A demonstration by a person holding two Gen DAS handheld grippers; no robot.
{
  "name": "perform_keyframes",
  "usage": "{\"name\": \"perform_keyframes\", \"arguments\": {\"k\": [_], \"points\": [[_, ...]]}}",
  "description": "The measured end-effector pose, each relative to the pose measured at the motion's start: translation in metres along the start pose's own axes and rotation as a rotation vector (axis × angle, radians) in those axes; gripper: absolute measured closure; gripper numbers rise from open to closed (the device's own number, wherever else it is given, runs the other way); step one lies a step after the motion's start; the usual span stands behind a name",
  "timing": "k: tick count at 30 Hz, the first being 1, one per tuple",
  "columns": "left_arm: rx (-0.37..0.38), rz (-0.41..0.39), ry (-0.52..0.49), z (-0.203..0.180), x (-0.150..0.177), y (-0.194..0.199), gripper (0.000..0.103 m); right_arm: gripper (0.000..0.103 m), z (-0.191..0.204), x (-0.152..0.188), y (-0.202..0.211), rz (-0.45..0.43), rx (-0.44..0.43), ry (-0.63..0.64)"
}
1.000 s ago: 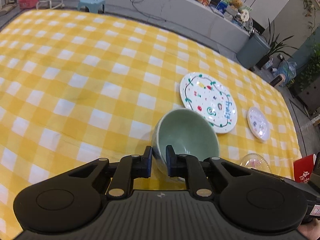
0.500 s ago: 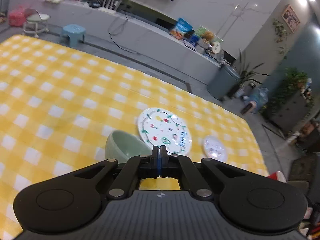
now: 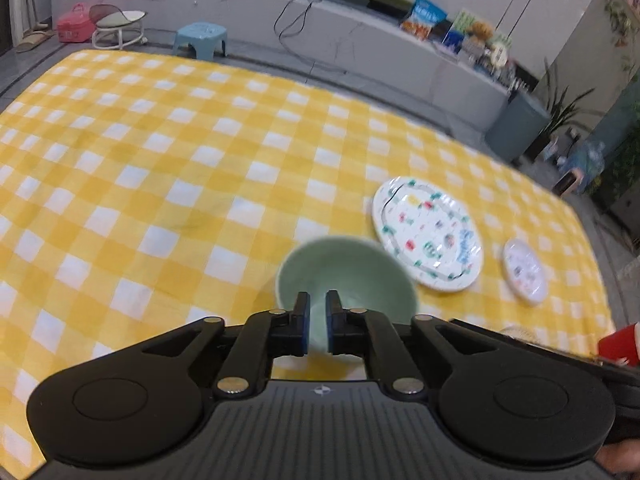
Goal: Organize plates and bowls
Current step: 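Lift the pale green bowl with the left gripper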
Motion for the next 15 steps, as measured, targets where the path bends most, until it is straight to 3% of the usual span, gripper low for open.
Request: {"name": "perform_keyframes", "arguments": {"k": [1,2,6,8,9,10,15], "points": [[-0.014,0.004,0.01,0.001,0.0,-0.003,0.092,0.069,0.001,-0.002,-0.005,0.018,0.008,0.004],[-0.026,0.017,0.023,0.003,-0.001,-0.007,0.092,0.059,0.002,-0.005,-0.01,0.03,0.02,0.003],[-0.019,0.016,0.045,0.006,-0.002,-0.006,0.09,0.058,0.006,-0.013,-0.018,0.068,0.013,0.018],[-0.012,-0.015,0.026,0.005,-0.001,0.002,0.074,0.057,0.007,-0.016,-0.021,0.087,0.028,0.027],[-0.01,-0.017,0.014,0.005,-0.002,0.005,0.055,0.057,0.006,-0.019,-0.024,0.098,0.043,0.029],[-0.009,-0.022,-0.008,0.004,-0.001,0.006,0.044,0.057,0.006,-0.022,-0.028,0.112,0.052,0.032],[-0.043,0.012,0.001,0.008,-0.004,-0.005,0.039,0.057,0.007,-0.034,-0.047,0.193,0.031,0.043]]}}
Point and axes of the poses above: each gripper's, at about its wrist camera, not at the fingertips, and y roughly against the way its jaws point, z to its left, x to its underside, the point moved 1 cm from there along -y, roughly the way its jaws point, and after that the axes turned 15 degrees about z, right-handed, at the moved point
